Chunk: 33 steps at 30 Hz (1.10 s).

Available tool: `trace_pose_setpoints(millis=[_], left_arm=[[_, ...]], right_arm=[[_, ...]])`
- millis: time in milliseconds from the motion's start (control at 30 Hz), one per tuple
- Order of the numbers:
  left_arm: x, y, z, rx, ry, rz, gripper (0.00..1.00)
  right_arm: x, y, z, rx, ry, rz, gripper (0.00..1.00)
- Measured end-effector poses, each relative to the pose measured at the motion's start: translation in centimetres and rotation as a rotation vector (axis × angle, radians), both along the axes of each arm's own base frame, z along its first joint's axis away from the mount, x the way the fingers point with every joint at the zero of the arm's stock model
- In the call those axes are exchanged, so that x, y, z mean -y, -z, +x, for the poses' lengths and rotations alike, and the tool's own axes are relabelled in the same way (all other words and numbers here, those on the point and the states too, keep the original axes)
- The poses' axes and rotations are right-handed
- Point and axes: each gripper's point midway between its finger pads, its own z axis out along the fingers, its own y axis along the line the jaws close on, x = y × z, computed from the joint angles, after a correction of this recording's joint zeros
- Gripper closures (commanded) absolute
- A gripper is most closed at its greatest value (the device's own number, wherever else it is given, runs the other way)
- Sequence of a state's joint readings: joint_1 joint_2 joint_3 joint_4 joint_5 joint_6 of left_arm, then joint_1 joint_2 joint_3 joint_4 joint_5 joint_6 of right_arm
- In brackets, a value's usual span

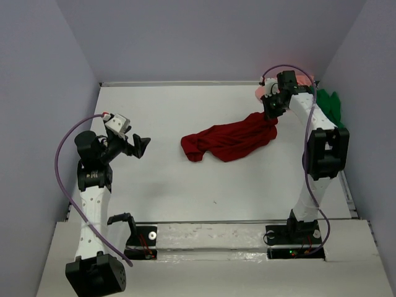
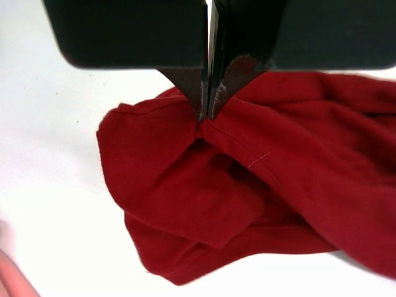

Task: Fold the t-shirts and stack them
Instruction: Flatten out the tshirt

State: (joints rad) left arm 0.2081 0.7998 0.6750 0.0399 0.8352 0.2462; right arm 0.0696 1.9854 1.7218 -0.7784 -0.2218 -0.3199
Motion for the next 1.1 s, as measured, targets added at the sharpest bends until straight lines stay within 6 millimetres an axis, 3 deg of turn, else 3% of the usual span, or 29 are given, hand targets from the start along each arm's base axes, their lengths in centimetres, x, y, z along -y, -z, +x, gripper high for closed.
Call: trace_pose_setpoints(millis=[100, 233, 267, 300, 400, 467, 533, 633, 900, 1100], left_arm=[[0.0, 0.0, 0.0, 0.002, 0.001, 0.0, 0.01], [0.1, -0.1, -0.1, 0.001, 0.005, -0.001, 0.01], [0.1, 0.0, -0.1, 0.001, 0.005, -0.002, 0.01], [0.1, 0.0, -0.1, 0.001, 0.006, -0.002, 0.01], [0.1, 0.0, -0.1, 0.001, 0.007, -0.002, 0.01], [0.2, -0.1, -0.1, 0.001, 0.01, -0.003, 0.01], [0.2, -0.1, -0.2, 0.0, 0.014, -0.005, 0.01], [0.5, 0.0, -0.3, -0.007, 0.027, -0.01, 0.01], [1.4, 0.9, -0.6, -0.047, 0.058, -0.016, 0.01], [2.0, 1.3, -0.6, -0.064, 0.081, -0.017, 0.01]], right_arm=[[-0.6, -2.7, -0.7, 0.025, -0.022, 0.033, 1.0], [-1.8, -9.0, -1.4, 0.127, -0.063, 0.098, 1.0], [-2.2, -11.9, -2.0, 0.183, -0.083, 0.125, 1.0], [-2.5, -13.5, -2.4, 0.215, -0.096, 0.14, 1.0], [-3.3, -19.7, -5.3, 0.343, -0.144, 0.189, 1.0], [-3.6, -22.7, -7.5, 0.412, -0.169, 0.205, 1.0], [-3.7, -24.3, -9.4, 0.455, -0.187, 0.213, 1.0], [-3.7, -24.8, -11.4, 0.473, -0.207, 0.214, 1.0], [-3.6, -20.2, -13.0, 0.332, -0.215, 0.206, 1.0], [-3.7, -21.2, -13.3, 0.346, -0.226, 0.211, 1.0]])
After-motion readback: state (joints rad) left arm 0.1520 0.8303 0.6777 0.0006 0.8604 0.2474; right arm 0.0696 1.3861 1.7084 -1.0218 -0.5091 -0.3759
